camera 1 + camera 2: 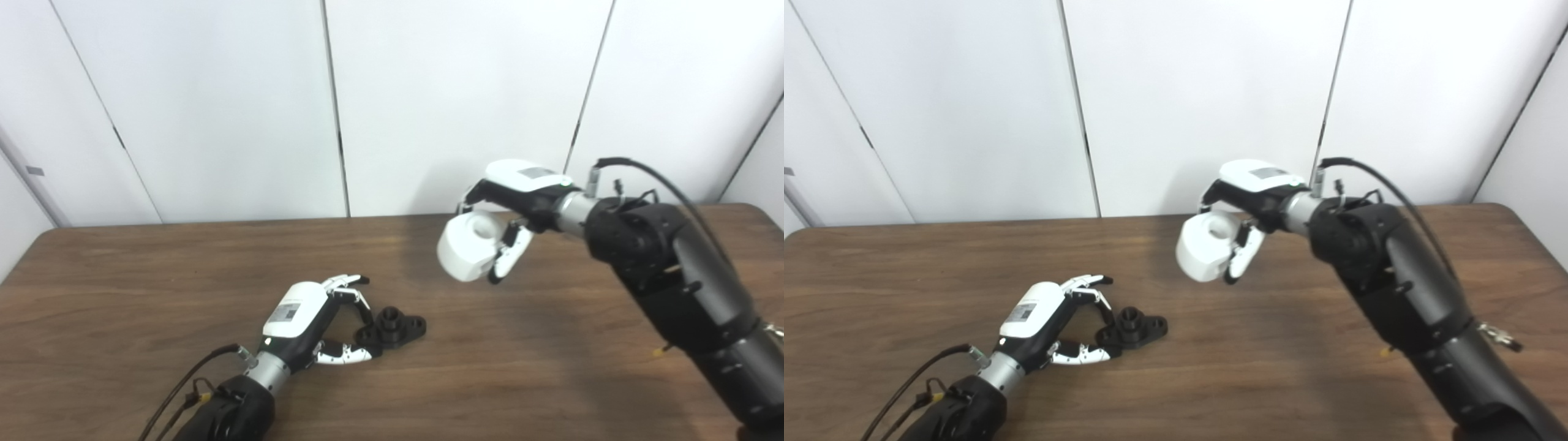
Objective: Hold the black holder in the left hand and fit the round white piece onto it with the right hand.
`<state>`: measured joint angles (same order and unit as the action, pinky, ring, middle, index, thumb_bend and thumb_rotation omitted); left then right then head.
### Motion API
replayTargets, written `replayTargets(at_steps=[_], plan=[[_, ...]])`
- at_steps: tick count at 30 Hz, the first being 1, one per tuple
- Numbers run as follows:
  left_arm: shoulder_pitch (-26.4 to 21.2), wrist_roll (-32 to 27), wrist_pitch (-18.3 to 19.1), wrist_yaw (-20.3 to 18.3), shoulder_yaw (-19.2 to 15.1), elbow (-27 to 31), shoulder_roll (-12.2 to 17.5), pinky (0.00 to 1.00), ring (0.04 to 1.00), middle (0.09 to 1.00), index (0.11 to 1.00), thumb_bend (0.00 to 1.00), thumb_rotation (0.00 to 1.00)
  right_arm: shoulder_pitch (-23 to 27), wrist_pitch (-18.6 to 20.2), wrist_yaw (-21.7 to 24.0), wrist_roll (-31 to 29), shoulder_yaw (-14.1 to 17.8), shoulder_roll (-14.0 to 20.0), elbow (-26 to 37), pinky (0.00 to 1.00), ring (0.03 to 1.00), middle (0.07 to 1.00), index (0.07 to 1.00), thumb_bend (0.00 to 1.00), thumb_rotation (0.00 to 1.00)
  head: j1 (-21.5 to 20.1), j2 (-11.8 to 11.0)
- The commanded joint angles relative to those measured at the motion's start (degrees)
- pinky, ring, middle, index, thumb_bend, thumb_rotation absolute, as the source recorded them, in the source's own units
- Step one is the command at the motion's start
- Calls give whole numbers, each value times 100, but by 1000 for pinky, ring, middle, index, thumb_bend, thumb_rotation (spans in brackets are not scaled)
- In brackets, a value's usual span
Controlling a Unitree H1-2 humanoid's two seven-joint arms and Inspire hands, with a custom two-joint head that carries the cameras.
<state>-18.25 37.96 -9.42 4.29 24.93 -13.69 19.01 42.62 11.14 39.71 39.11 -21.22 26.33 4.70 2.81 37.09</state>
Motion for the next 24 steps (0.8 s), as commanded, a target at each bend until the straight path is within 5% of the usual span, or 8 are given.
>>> replayTargets(at_steps=[1,14,24], plan=[[254,148,168,-577,296,-351,-21,718,861,857,487,523,69,417,1,-31,31,-21,-110,179,789,882,777,481,525,135,39,17],[255,186,96,-521,364,-284,-71,714,851,853,484,524,62,500,-265,-90,119,-406,-661,-53,738,857,770,482,525,138,194,102],[285,198,203,-601,388,-141,-106,702,864,859,485,524,61,554,-542,-44,37,-578,-866,-274,791,848,761,480,525,141,315,196]])
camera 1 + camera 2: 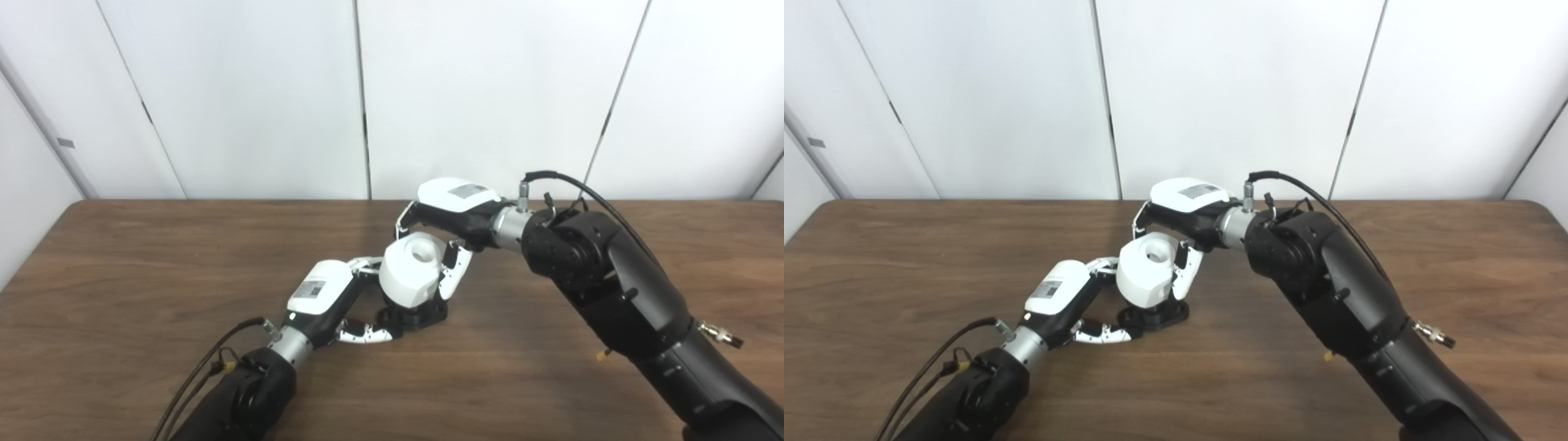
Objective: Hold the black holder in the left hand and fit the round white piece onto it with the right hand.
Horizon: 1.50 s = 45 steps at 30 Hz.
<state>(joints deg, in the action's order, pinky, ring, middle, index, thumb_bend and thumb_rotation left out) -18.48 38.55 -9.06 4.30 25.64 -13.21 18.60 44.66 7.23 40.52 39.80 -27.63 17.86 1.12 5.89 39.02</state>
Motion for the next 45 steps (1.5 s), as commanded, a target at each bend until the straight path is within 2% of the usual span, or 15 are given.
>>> replayTargets(at_steps=[1,8,17,23,28,32,45], plan=[[312,136,180,-602,317,-172,-70,699,861,857,484,524,61,356,-162,-122,-42,57,-36,63,798,851,760,480,525,140,15,10],[326,130,267,-592,336,-102,-72,706,862,858,484,524,62,387,-57,42,-75,3,-104,34,856,888,769,481,524,136,59,60],[339,111,309,-616,315,-64,-48,715,858,857,485,524,63,421,-331,24,-33,-153,-66,-131,787,853,761,481,525,134,46,88],[339,86,347,-659,304,-17,-42,722,857,857,485,524,62,437,-418,100,32,-247,0,-200,821,865,764,482,525,136,66,132],[371,36,427,-727,277,84,-25,730,861,858,485,524,63,418,-532,114,54,-298,38,-214,803,851,756,482,525,137,55,154],[374,-15,338,-689,268,70,8,716,855,853,485,523,63,433,-625,136,77,-338,62,-245,794,852,754,482,526,138,-2,187],[391,-31,380,-735,220,123,46,723,859,850,484,523,65,572,-652,379,91,-411,211,-158,809,857,764,486,525,139,-86,232]])
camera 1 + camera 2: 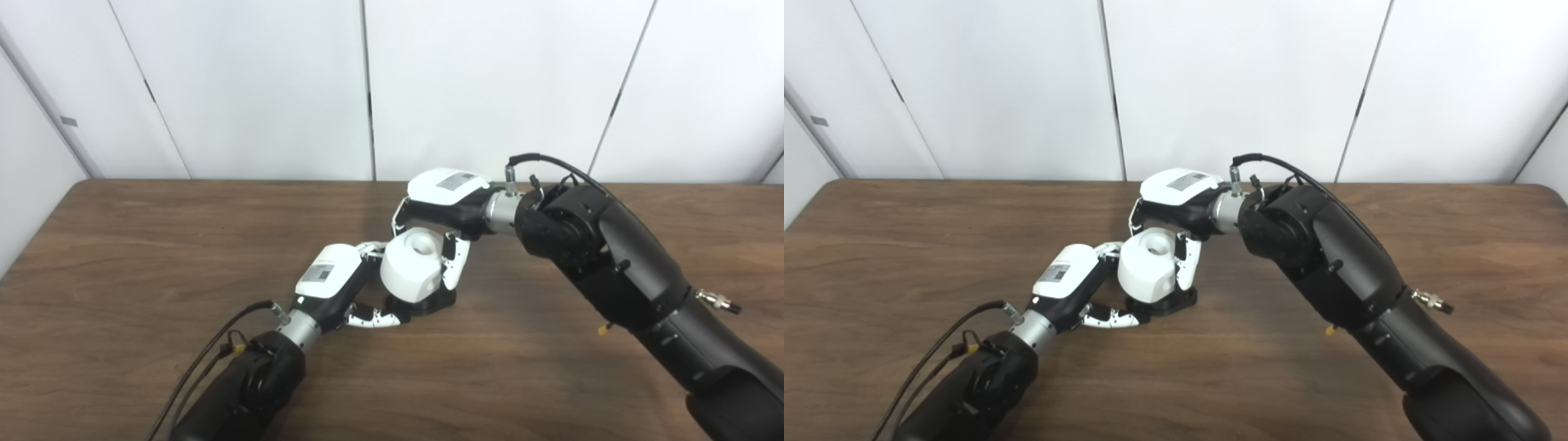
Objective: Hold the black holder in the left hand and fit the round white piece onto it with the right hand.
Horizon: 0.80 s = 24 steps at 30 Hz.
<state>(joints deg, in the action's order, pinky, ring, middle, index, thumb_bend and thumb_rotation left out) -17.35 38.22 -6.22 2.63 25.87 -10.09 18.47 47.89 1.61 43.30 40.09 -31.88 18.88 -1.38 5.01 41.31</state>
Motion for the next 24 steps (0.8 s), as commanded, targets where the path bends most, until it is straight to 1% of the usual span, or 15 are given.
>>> replayTargets(at_steps=[1,10,15,20,24], plan=[[274,5,73,-552,194,-217,56,723,858,849,484,523,65,248,-63,119,54,24,112,104,809,857,763,486,525,139,1,4],[272,57,59,-499,175,-229,42,700,850,839,484,523,66,250,32,243,16,115,166,255,789,844,759,485,525,136,-27,32],[255,82,130,-544,165,-212,33,697,849,839,483,523,66,291,45,319,7,156,204,280,803,846,761,486,525,136,-51,52],[230,69,178,-609,157,-220,26,710,856,844,484,523,67,318,49,389,0,179,234,299,797,847,761,486,524,136,-67,58],[224,79,139,-590,156,-245,23,717,857,843,484,523,66,317,63,438,23,190,233,342,804,847,763,487,524,136,-67,58]])
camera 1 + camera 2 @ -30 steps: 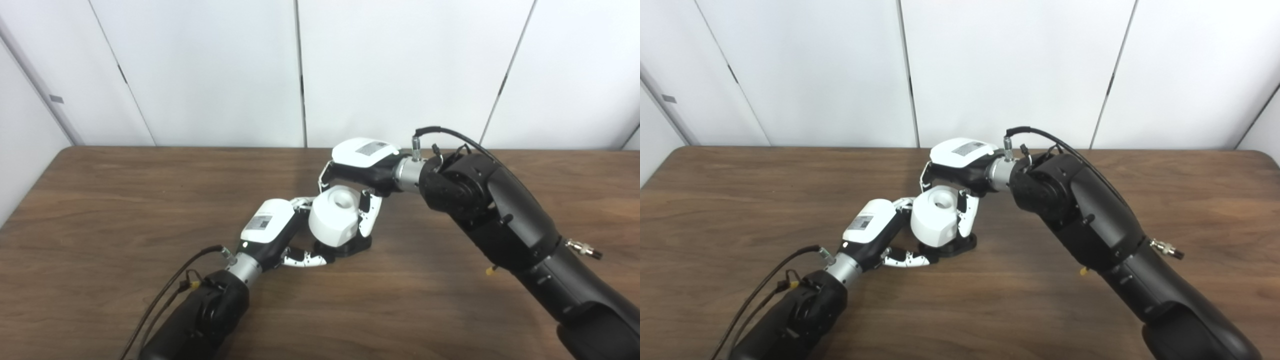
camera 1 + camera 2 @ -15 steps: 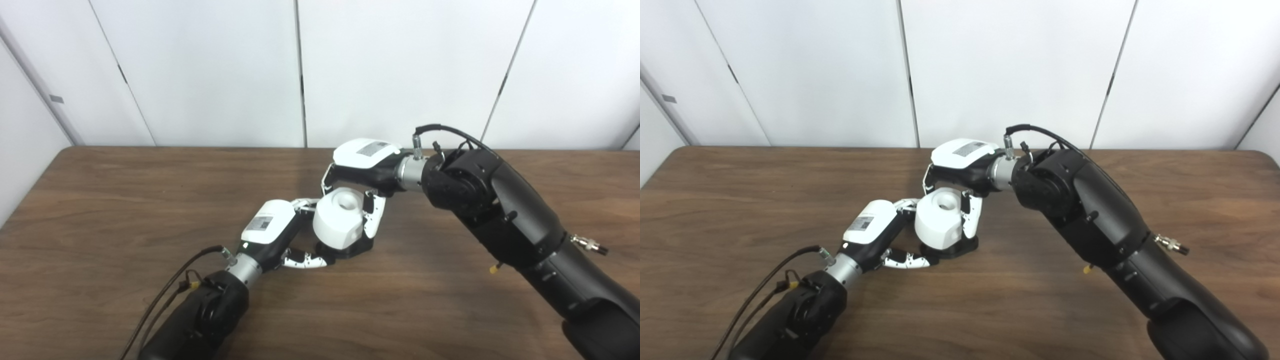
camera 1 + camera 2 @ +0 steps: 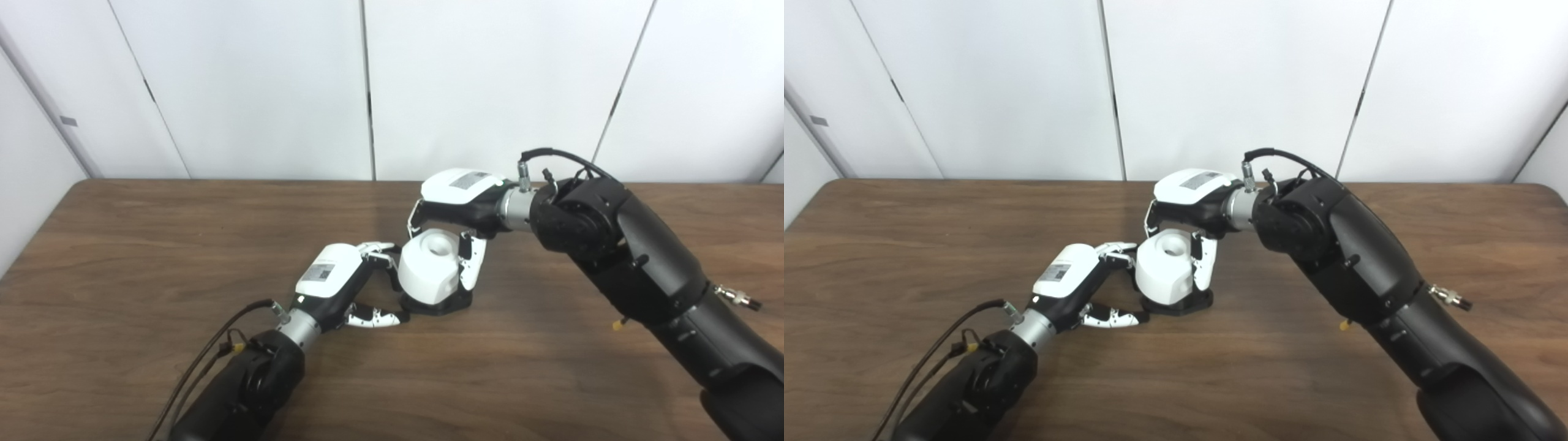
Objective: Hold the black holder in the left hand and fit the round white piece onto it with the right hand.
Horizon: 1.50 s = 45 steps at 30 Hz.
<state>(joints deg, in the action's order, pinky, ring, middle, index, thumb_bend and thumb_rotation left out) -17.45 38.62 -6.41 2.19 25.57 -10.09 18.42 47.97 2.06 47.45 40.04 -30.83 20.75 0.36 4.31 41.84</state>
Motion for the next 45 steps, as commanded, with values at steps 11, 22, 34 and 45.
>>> replayTargets(at_steps=[11,22,34,45], plan=[[229,19,141,-547,176,-264,22,703,857,844,484,523,66,372,24,91,19,169,53,227,802,849,755,485,523,136,-34,6],[173,-56,-154,-305,82,-431,-64,680,848,834,482,524,67,335,90,-43,8,318,-37,143,813,854,753,484,522,141,-10,-30],[149,-40,-143,-340,82,-464,-83,683,848,826,480,524,67,396,54,-410,-97,639,-149,115,714,815,743,483,524,141,-23,-44],[106,-126,-204,-338,62,-533,-96,683,844,824,481,524,67,536,189,-385,-169,809,-170,132,732,803,737,481,523,132,-30,-54]])
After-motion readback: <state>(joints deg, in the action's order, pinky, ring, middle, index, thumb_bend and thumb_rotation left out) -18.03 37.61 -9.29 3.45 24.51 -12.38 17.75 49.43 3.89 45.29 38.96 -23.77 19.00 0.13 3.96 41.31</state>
